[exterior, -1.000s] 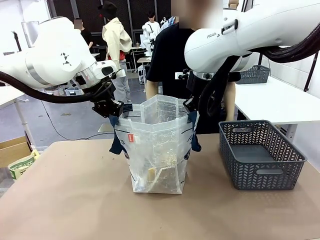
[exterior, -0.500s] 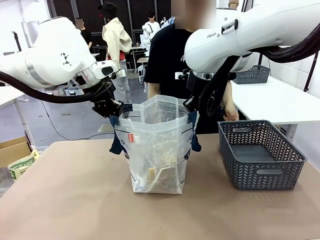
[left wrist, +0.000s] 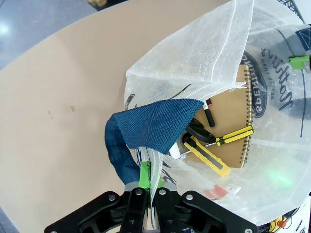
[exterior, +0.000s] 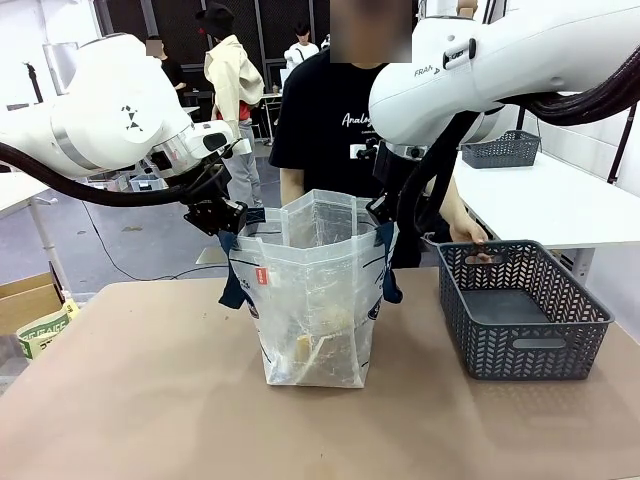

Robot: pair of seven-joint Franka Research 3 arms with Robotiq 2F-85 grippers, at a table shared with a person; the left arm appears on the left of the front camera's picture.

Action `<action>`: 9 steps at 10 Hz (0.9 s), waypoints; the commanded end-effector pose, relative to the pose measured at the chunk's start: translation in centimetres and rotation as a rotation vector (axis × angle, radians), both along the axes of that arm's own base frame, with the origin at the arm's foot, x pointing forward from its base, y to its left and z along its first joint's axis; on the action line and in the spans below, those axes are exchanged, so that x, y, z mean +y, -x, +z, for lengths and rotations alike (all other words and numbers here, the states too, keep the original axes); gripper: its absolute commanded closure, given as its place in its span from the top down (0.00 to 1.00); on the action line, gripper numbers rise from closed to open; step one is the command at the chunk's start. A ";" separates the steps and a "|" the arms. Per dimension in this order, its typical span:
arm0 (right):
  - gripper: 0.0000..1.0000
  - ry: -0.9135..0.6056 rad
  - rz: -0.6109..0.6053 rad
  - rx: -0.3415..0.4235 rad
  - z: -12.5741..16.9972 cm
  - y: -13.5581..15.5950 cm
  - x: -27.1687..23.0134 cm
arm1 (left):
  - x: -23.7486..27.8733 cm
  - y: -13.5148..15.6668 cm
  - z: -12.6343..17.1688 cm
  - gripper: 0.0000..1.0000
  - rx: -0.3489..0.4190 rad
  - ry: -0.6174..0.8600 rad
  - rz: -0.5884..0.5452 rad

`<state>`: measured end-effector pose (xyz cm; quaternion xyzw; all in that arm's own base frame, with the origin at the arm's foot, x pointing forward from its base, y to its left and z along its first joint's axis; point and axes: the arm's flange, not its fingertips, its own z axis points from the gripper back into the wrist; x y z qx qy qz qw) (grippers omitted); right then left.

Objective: Transfer purchased items from the store into the shopping bag.
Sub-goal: Move the Reusable shopping bag to the right side of the table.

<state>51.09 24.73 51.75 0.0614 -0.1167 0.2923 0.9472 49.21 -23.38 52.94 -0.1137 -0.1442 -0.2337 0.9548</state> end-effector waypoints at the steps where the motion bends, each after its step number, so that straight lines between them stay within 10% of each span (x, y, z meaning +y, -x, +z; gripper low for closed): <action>1: 0.00 0.000 0.000 -0.002 0.0 0.0 0.0 | 0.0 0.0 0.0 0.00 -0.003 -0.004 -0.003; 9: 0.00 -0.032 -0.084 0.026 1.8 -0.1 3.5 | -2.2 0.0 0.6 0.00 0.015 0.106 0.050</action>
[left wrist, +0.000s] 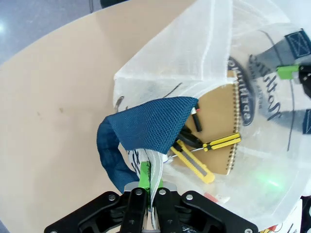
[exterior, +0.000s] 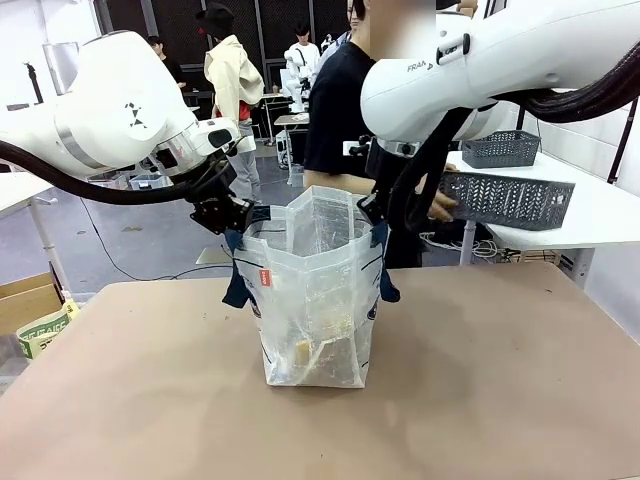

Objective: Transfer purchased items from the store into the shopping bag.
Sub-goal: Move the Reusable shopping bag to the right side of the table.

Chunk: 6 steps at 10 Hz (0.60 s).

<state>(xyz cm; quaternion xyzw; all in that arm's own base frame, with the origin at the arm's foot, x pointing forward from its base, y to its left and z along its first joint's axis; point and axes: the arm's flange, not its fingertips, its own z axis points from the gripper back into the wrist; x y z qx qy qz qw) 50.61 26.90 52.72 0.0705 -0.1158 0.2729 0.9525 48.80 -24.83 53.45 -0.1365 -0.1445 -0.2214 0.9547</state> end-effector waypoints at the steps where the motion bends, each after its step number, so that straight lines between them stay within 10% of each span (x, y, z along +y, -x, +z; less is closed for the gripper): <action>1: 0.00 -0.006 -0.072 0.024 1.2 -0.8 2.3 | -1.2 -0.7 0.1 0.00 0.010 0.089 0.062; 6: 0.00 0.007 -0.185 0.099 0.6 -2.8 5.2 | -3.0 -1.5 0.2 0.00 0.015 0.207 0.111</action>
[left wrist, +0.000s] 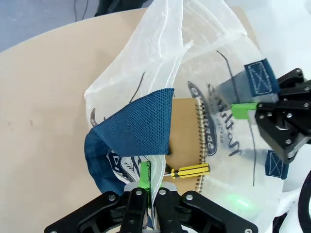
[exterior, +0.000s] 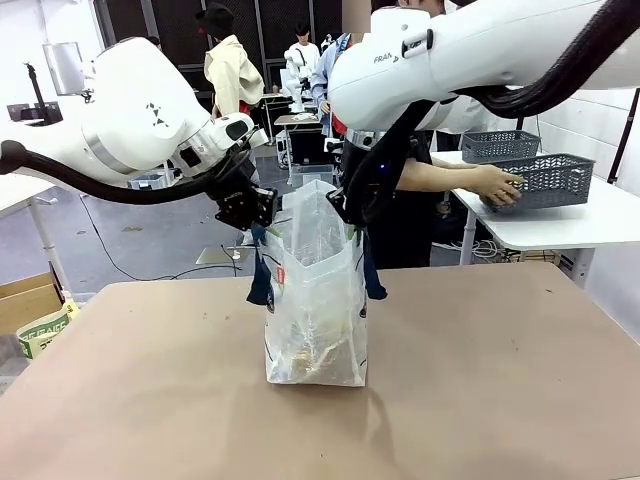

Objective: Transfer purchased items from the store into the shopping bag.
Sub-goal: Move the Reusable shopping bag to the right side of the table.

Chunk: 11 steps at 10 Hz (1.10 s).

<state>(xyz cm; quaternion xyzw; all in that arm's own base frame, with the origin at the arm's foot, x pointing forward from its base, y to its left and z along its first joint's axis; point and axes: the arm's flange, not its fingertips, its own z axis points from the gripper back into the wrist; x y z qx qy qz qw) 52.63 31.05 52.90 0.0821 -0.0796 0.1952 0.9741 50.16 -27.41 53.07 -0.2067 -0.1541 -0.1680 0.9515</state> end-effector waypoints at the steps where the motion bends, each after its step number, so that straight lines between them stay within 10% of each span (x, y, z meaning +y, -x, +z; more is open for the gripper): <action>1: 0.00 0.027 -0.028 0.010 0.4 -0.9 1.2 | -0.2 0.1 0.8 0.00 -0.021 0.053 0.056; 11: 0.00 -0.058 -0.074 -0.002 0.5 -0.8 1.8 | -3.2 -0.2 -0.6 0.00 -0.022 0.038 -0.027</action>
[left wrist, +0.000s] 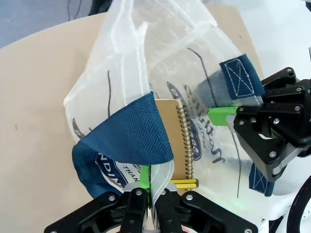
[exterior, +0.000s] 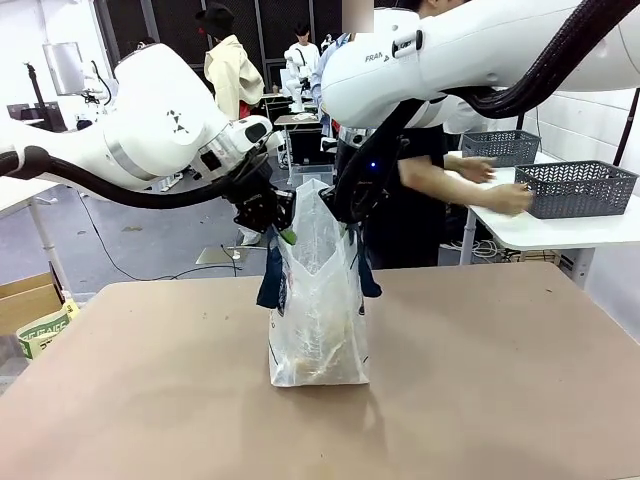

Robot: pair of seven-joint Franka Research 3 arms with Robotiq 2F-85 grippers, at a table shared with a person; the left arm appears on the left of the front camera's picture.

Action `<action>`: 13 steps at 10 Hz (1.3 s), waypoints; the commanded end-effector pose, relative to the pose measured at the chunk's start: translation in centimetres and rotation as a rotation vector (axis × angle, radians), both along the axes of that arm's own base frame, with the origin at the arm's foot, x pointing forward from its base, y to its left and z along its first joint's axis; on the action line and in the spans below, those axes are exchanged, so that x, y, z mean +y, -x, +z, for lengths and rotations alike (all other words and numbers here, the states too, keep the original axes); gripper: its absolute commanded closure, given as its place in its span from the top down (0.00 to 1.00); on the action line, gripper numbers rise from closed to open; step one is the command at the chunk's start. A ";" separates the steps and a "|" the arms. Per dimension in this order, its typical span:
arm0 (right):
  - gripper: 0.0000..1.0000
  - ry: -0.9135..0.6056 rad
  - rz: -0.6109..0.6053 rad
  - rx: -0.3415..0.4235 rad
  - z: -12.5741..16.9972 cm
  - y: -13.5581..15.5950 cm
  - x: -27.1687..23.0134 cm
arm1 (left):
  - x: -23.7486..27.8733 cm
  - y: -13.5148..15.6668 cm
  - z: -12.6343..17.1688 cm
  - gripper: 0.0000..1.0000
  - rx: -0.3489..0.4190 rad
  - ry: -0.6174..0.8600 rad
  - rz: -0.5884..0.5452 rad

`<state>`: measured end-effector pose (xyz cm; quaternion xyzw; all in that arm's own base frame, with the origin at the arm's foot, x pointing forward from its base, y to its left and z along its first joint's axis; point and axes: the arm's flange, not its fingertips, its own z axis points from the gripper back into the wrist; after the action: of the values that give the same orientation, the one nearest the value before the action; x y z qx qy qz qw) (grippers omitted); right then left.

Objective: Transfer purchased items from the store into the shopping bag.
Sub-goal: Move the Reusable shopping bag to the right side of the table.

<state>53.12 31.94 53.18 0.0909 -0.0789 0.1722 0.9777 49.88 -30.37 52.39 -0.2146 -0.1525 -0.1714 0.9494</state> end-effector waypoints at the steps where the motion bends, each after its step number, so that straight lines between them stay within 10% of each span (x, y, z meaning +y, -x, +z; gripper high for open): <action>1: 0.00 -0.051 -0.039 -0.016 0.3 -0.5 1.1 | -0.7 -0.5 -0.1 0.00 -0.019 0.034 -0.033; 13: 0.00 -0.065 -0.082 -0.024 0.1 -0.8 2.2 | -1.8 -1.2 -0.7 0.00 -0.003 0.036 -0.061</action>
<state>53.80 33.68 53.27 0.1178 -0.0898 0.1392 0.9791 50.77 -31.86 51.40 -0.2248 -0.1487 -0.1973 0.9426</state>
